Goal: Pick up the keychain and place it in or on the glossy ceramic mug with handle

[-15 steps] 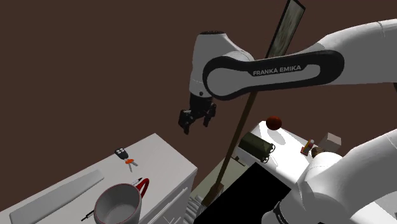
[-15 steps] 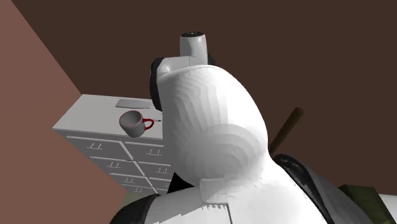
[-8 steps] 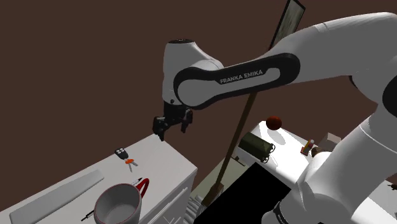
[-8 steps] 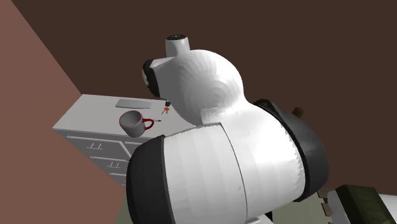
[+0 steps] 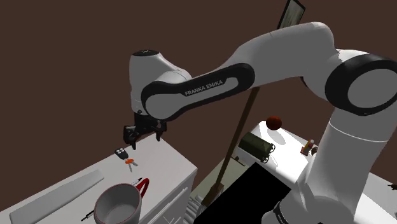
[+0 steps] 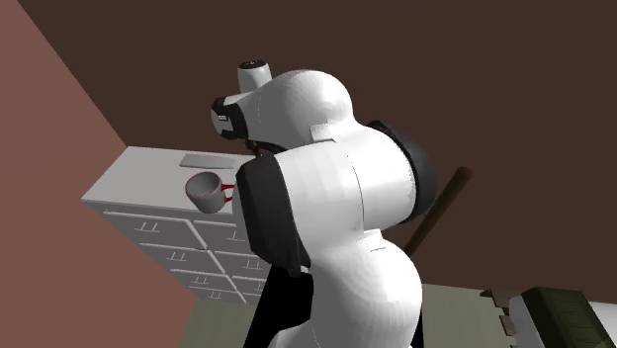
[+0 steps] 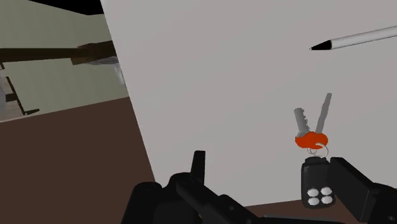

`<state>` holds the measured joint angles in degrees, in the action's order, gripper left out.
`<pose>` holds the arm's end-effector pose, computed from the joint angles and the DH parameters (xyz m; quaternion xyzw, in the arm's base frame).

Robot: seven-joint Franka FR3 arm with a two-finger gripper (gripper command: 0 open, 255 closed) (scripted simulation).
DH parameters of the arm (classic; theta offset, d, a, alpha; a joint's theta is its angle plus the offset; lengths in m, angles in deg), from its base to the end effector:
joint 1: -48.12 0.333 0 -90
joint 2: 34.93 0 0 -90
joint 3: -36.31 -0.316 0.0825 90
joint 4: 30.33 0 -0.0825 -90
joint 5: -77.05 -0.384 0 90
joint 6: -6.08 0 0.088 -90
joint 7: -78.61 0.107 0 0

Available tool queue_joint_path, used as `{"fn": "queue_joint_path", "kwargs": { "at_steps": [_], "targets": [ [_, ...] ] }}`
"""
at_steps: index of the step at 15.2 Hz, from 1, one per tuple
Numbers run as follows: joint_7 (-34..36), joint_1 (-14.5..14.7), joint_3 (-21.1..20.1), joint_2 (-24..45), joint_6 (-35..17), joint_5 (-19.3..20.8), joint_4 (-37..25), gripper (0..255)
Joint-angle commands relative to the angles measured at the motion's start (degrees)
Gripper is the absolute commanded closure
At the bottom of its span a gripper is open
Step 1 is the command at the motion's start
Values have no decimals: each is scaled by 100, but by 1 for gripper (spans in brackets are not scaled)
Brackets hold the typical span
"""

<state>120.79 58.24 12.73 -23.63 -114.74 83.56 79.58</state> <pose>0.5077 0.3207 0.4000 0.9987 -0.0489 0.0105 0.0041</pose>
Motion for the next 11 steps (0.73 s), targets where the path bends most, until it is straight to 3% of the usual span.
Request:
{"fn": "queue_joint_path", "kwargs": {
  "at_steps": [1,6,11],
  "targets": [
    [240,158,-18,458,14,201,-452,0],
    [620,568,41,1451,123,577,-1535,0],
    [696,542,27,1635,-172,701,-1398,0]
  ]
}}
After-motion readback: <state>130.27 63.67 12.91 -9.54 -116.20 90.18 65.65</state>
